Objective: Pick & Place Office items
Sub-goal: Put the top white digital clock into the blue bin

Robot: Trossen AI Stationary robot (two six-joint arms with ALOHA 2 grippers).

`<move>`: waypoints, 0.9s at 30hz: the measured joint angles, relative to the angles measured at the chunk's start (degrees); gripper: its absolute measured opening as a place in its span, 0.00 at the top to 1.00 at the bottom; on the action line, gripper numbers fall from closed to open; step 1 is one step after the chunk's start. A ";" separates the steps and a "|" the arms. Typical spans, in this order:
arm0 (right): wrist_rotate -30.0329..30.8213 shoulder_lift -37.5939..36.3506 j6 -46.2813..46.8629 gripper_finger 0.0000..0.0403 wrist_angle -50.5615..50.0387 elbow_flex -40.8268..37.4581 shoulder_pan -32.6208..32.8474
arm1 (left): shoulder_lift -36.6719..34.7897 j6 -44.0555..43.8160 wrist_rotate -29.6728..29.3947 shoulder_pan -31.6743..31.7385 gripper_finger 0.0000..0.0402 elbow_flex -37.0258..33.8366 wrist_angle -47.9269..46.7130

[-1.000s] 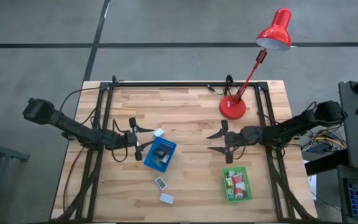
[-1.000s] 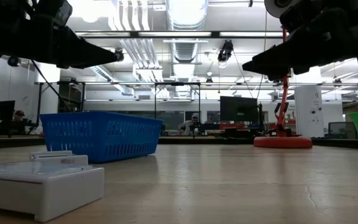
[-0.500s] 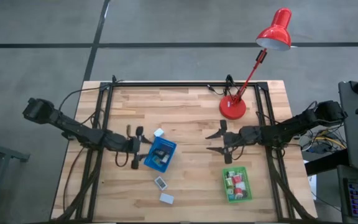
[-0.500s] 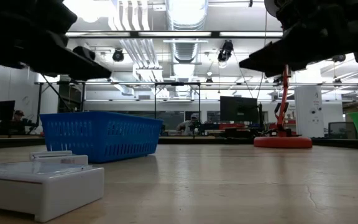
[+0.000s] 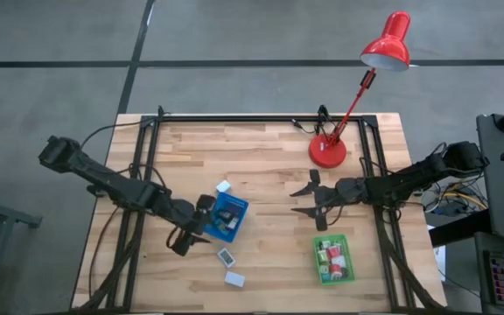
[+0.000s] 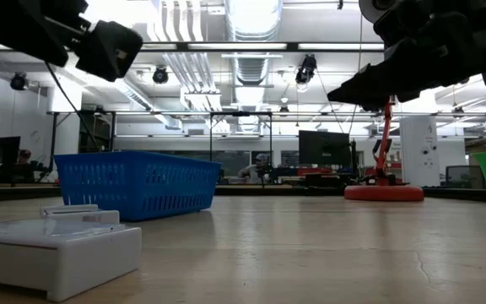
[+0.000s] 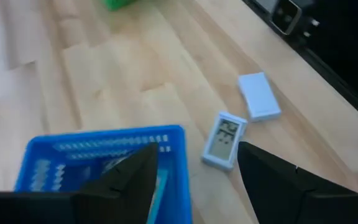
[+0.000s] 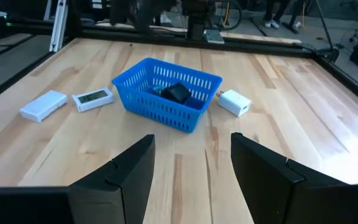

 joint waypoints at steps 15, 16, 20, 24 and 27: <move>-0.37 0.00 0.86 0.50 -1.40 -0.04 0.98 | 22.00 7.64 2.41 -3.73 0.44 13.09 -7.87; -0.37 0.00 0.89 0.50 -1.48 -0.04 0.99 | 22.63 8.34 1.93 -4.14 0.44 14.25 -9.16; -0.37 0.00 1.04 0.50 -2.77 -0.04 0.98 | 24.38 9.11 1.24 -5.04 0.44 17.95 -11.94; -0.37 0.00 1.12 0.50 -3.57 -0.04 1.15 | 25.95 10.55 1.02 -5.39 0.44 19.01 -11.91; -0.37 0.00 1.14 0.50 -3.53 -0.04 1.65 | 27.09 12.32 0.57 -5.45 0.44 19.03 -11.87</move>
